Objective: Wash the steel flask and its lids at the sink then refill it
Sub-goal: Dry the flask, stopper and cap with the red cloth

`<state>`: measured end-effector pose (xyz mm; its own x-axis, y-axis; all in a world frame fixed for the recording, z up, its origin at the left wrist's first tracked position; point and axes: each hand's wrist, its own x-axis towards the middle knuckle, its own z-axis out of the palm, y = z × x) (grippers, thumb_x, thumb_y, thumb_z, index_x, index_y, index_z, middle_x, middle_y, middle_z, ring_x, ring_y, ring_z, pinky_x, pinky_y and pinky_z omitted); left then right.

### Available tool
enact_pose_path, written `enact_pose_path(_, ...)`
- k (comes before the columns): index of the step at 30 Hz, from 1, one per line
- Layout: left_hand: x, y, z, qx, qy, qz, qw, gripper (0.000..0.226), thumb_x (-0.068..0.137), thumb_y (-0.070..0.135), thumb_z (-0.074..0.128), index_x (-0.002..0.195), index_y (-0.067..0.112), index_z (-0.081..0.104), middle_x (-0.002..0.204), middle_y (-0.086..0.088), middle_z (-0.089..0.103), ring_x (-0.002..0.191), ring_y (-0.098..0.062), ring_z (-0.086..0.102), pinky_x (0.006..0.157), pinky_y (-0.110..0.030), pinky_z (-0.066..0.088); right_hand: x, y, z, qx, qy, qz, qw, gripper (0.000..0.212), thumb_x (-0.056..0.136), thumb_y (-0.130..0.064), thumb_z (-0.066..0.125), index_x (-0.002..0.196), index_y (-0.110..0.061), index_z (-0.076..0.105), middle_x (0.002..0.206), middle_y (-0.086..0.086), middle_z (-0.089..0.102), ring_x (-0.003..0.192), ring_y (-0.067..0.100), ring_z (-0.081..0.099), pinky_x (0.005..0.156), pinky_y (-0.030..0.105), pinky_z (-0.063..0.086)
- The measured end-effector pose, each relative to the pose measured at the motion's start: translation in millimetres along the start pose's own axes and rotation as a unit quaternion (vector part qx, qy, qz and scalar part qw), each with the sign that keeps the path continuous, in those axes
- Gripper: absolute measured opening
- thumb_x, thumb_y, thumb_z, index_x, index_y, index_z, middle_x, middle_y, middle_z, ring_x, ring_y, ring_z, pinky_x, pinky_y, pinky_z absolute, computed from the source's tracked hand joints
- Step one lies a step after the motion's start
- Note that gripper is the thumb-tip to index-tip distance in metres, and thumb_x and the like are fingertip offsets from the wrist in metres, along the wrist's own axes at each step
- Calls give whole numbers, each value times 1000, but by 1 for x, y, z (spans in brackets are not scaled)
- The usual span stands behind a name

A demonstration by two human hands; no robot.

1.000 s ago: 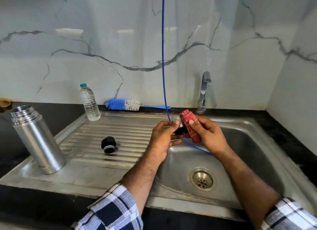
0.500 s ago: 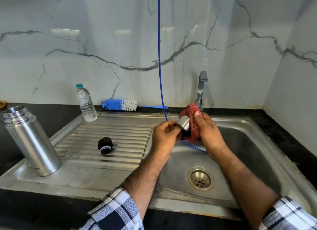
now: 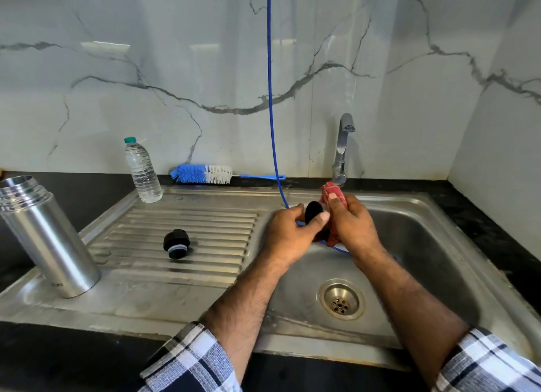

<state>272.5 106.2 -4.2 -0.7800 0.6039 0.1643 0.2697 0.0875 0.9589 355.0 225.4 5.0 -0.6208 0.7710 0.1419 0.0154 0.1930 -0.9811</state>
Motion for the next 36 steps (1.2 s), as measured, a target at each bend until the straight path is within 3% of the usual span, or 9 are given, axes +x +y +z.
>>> enact_pose_path(2, 0, 1, -1, 8, 6, 7, 1000, 42, 82, 58, 79, 100, 20, 81, 87, 0, 81, 81, -21, 80, 80, -45, 67, -3, -1, 2, -3, -12, -26, 1000, 32, 105, -58, 52, 115, -33, 71, 102, -3, 77, 94, 22, 76, 68, 42, 66)
enact_pose_path(4, 1, 10, -4, -111, -13, -74, 991, 28, 96, 41, 75, 97, 14, 78, 85, -6, 80, 70, -19, 77, 70, -35, 67, -5, -5, 3, 16, -44, -84, 995, 31, 106, -54, 54, 120, -36, 74, 107, -7, 78, 103, 16, 74, 80, 37, 62)
enact_pose_path(8, 2, 19, -24, -282, -64, -224, 931, 28, 105, 28, 58, 103, 3, 71, 81, -17, 74, 67, -25, 73, 58, -31, 62, -1, -5, -4, 20, -119, -251, 960, 31, 99, -29, 65, 125, -15, 76, 129, 1, 71, 124, 16, 66, 110, 37, 52)
enact_pose_path(14, -1, 17, -38, -311, -112, -153, 931, 14, 100, 9, 62, 104, 3, 74, 89, -18, 75, 74, -25, 75, 71, -33, 64, -5, -7, -10, -213, -135, -385, 888, 46, 107, -47, 50, 148, -25, 55, 135, -4, 58, 120, 9, 60, 100, 26, 51)
enact_pose_path(18, -4, 15, -35, -281, -115, -54, 951, 20, 99, 6, 70, 117, 2, 75, 97, -16, 78, 87, -26, 76, 78, -36, 66, -6, -10, -3, -176, -80, -346, 918, 35, 110, -47, 43, 132, -28, 62, 117, -5, 67, 106, 9, 67, 88, 29, 56)
enact_pose_path(22, 2, 3, -29, -52, -77, 149, 984, 50, 82, 13, 88, 129, 20, 72, 112, -6, 80, 101, -20, 76, 94, -40, 64, -4, -16, -4, -7, -105, -118, 987, 35, 106, -56, 46, 106, -29, 69, 89, 1, 74, 78, 29, 75, 56, 38, 59)
enact_pose_path(27, 1, 1, -31, 137, -58, 277, 949, 77, 72, 21, 98, 143, 25, 66, 132, 4, 71, 118, -7, 69, 104, -28, 57, -1, -15, -14, 152, -153, 143, 966, 45, 101, -59, 53, 109, -20, 75, 79, 11, 71, 54, 29, 62, 50, 27, 44)
enact_pose_path(32, 2, 2, -25, 15, -54, 147, 988, 63, 77, 38, 91, 136, 41, 68, 109, 6, 79, 87, -4, 75, 83, -27, 63, -4, -26, -12, 149, -56, 41, 986, 38, 105, -50, 55, 105, -18, 74, 86, 8, 77, 60, 21, 69, 53, 30, 53)
enact_pose_path(36, -3, 8, -19, -126, -86, 16, 988, 23, 92, 22, 81, 115, 24, 76, 95, -14, 81, 80, -17, 78, 72, -30, 64, -6, -20, -13, -13, -15, -127, 992, 23, 107, -43, 58, 99, -25, 70, 86, -2, 73, 70, 4, 68, 65, 35, 58)
